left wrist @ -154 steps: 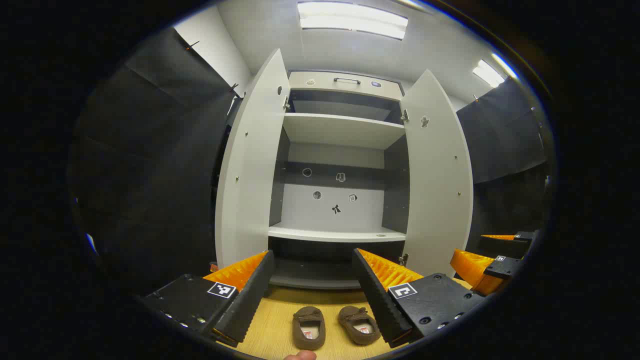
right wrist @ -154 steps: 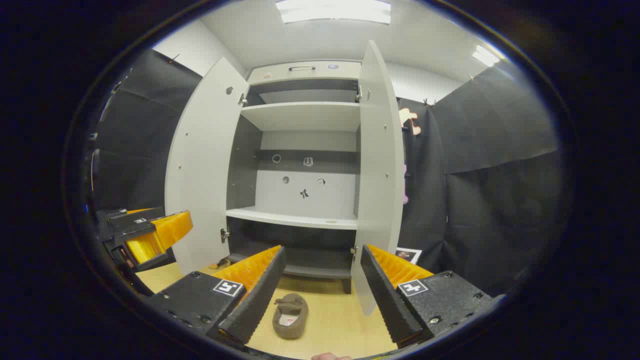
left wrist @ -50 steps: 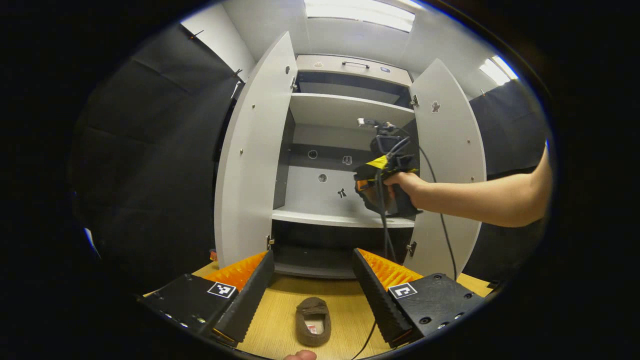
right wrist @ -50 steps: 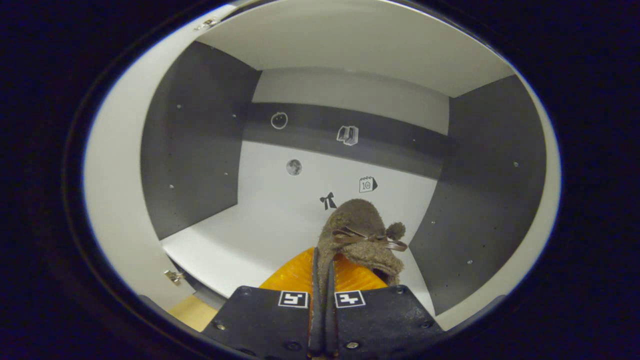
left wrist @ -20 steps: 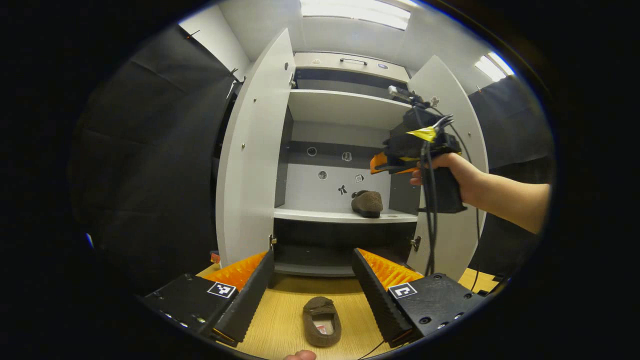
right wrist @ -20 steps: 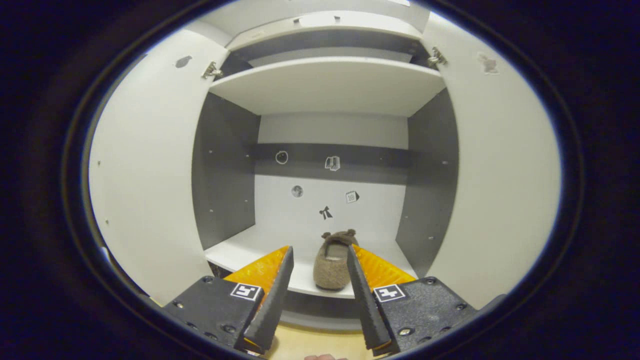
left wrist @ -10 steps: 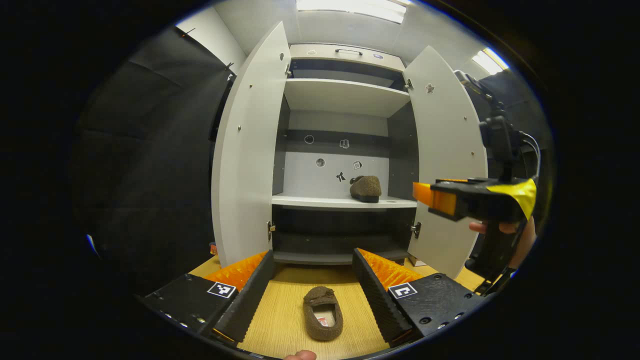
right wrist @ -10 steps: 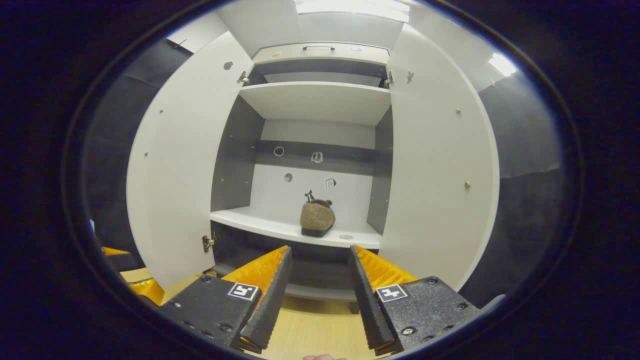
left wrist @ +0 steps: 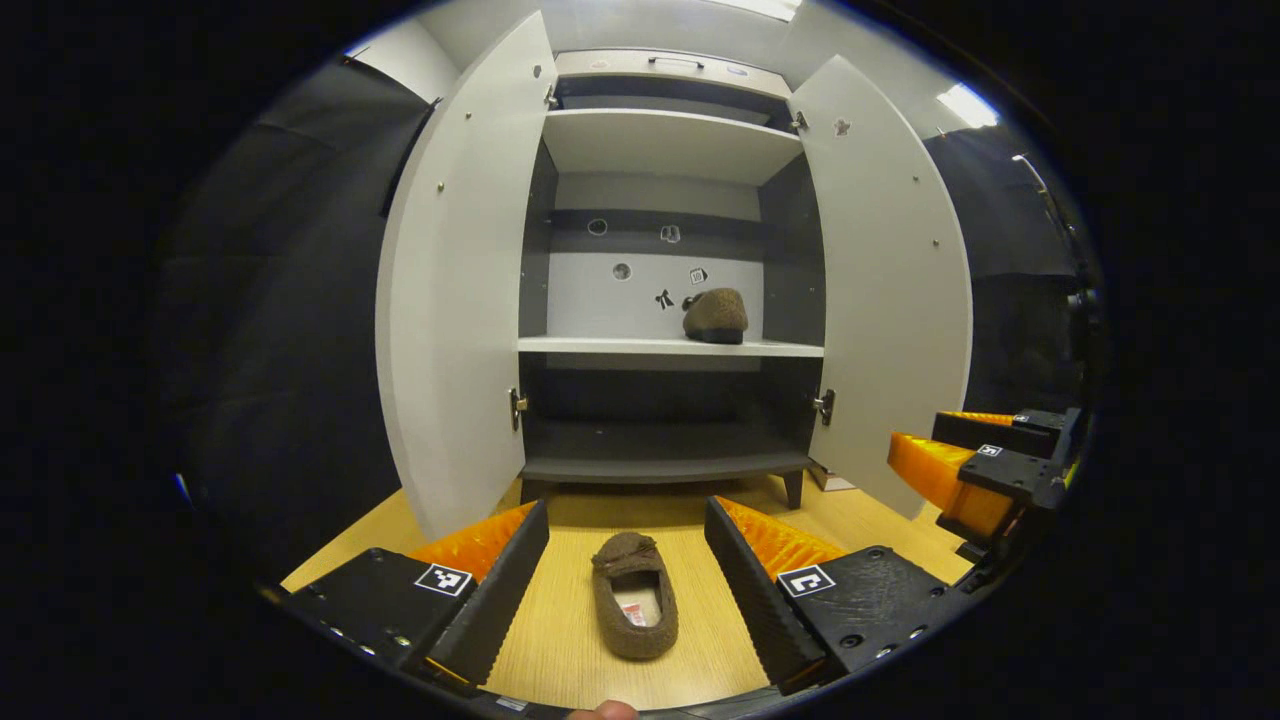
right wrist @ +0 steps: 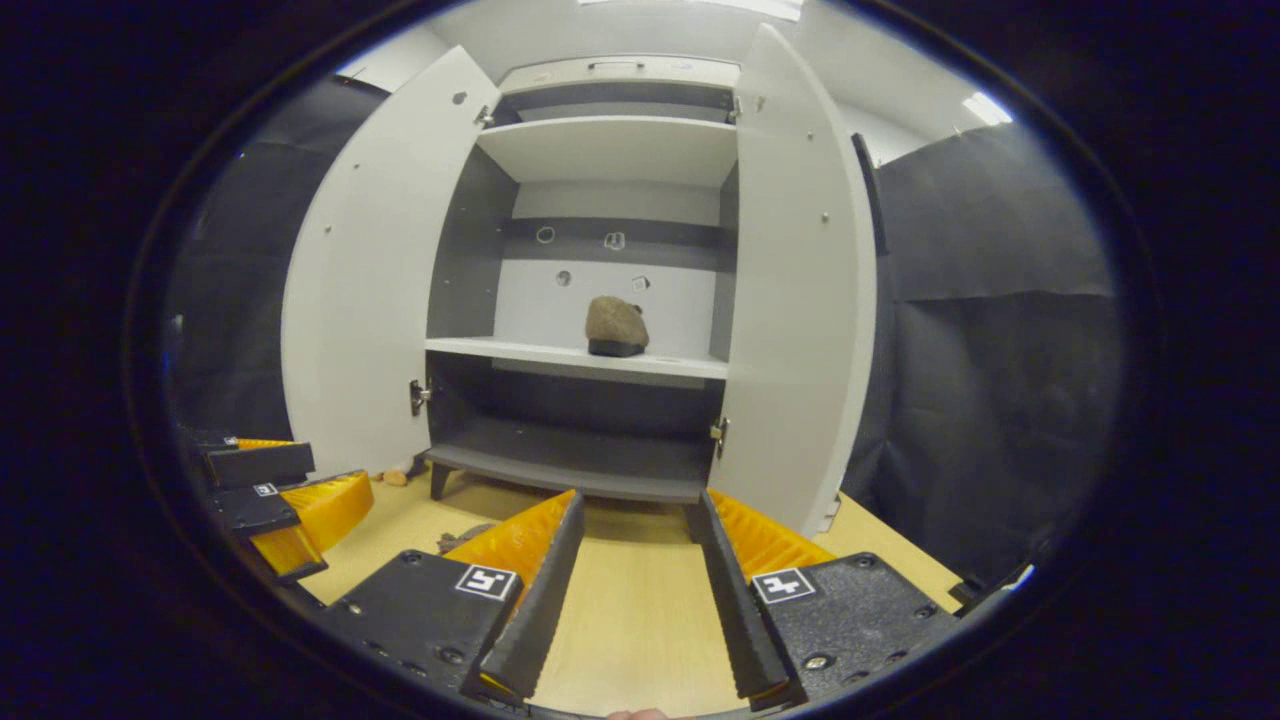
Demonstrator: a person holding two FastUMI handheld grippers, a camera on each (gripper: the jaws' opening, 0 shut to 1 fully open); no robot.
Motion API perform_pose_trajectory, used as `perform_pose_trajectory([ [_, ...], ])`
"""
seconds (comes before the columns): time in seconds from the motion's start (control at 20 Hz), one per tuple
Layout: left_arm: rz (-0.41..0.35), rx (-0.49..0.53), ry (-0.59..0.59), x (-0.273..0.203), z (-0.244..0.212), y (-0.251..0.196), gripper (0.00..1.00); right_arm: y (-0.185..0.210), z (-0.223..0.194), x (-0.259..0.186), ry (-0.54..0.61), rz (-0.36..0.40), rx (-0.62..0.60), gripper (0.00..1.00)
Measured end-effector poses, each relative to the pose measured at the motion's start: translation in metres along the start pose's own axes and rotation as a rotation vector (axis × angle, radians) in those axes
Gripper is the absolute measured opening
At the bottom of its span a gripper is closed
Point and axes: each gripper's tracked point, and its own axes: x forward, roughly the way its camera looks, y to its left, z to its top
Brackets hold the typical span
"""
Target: Grab one shoe with the right hand and put it into the shoe cabinet, grab the other shoe with the left hand and put it into the shoe cabinet; then close the right door with the right hand and the left door with the left hand.
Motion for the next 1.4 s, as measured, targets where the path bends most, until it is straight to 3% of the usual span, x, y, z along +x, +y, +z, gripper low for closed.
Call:
perform_pose_trajectory([
  [0.15,0.011,-0.031,0.072,0.018,-0.020,0.011,0.95,-0.016,-0.006,-0.007,0.011,-0.045,-0.021,0.72],
  [0.2,0.006,-0.037,0.101,0.024,-0.028,0.014,0.95,-0.021,-0.008,-0.008,0.011,-0.054,-0.037,0.76],
  [0.25,0.002,-0.039,0.143,0.029,-0.040,0.017,0.95,-0.027,-0.007,-0.008,0.011,-0.065,-0.048,0.72],
  [0.45,0.000,-0.060,0.276,0.052,-0.091,0.027,0.95,-0.041,-0.006,-0.011,0.014,-0.091,-0.045,0.72],
  [0.85,0.009,-0.066,0.481,0.094,-0.175,0.038,0.96,-0.044,-0.010,-0.012,0.045,-0.093,-0.070,0.71],
  [0.95,-0.004,-0.137,0.493,0.095,-0.174,0.034,0.95,-0.045,-0.014,-0.010,0.059,-0.097,-0.063,0.72],
  [1.3,-0.013,-0.164,0.504,0.114,-0.185,0.030,0.93,-0.045,-0.017,-0.006,0.081,-0.092,-0.078,0.72],
  [1.35,-0.021,-0.175,0.497,0.120,-0.184,0.028,0.81,-0.044,-0.017,-0.005,0.083,-0.090,-0.078,0.72],
  [1.4,-0.036,-0.184,0.488,0.121,-0.182,0.023,0.84,-0.043,-0.018,-0.005,0.085,-0.087,-0.075,0.72],
])
